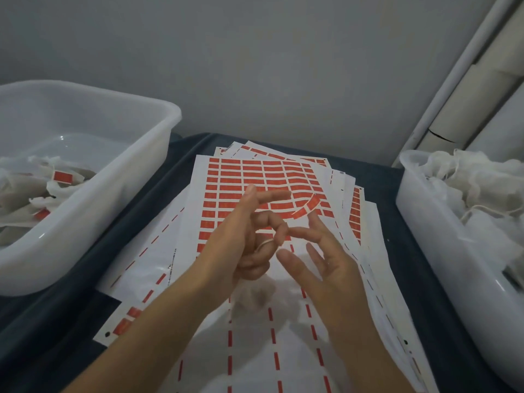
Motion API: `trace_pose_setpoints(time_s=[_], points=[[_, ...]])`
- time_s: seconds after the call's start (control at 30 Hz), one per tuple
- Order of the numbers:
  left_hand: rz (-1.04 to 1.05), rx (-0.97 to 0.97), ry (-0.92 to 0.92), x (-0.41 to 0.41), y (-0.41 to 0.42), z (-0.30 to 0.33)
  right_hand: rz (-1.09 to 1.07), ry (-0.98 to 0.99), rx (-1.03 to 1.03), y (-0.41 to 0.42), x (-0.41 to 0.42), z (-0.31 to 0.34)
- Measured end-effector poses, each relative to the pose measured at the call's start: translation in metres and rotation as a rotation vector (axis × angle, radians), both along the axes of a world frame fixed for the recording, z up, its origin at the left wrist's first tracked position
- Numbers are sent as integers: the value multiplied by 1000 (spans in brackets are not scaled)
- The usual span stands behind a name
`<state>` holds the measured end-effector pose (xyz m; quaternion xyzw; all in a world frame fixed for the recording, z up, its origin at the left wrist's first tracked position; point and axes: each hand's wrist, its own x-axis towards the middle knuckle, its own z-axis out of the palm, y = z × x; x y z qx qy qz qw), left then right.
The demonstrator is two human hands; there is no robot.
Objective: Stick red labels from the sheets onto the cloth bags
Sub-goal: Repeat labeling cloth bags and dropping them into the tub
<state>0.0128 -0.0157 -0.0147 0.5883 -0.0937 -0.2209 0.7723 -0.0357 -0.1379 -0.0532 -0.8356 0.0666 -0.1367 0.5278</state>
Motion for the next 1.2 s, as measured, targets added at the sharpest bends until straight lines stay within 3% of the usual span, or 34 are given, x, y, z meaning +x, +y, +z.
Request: trace_pose_setpoints(time_s=[0.2,0.3,0.7,0.77,0.83,0.9,1.0,1.07,1.2], points=[[-132,-78,-16,1,7,-5,59,31,12,-2,0,3],[-161,-111,6,1,8,-5,25,2,99,-3,-1,1],[-241,-202,43,4,12,-7,71,11,109,-2,0,2],[-190,-161,36,6,10,-8,54,-2,95,-1,0,2],[-66,5,1,8,7,-7,5,-31,74,-2,-1,1],[8,221,-202,10,8,-12,-60,-81,46,-5,0,-1],[-109,392,-468,6,7,-14,-126,-121,9,-8,0,2],[-113,403,-510,7,7,-16,-136,-143,5,-9,0,4],[-33,293,-403,10,9,-18,-139,-131,26,-11,0,3]])
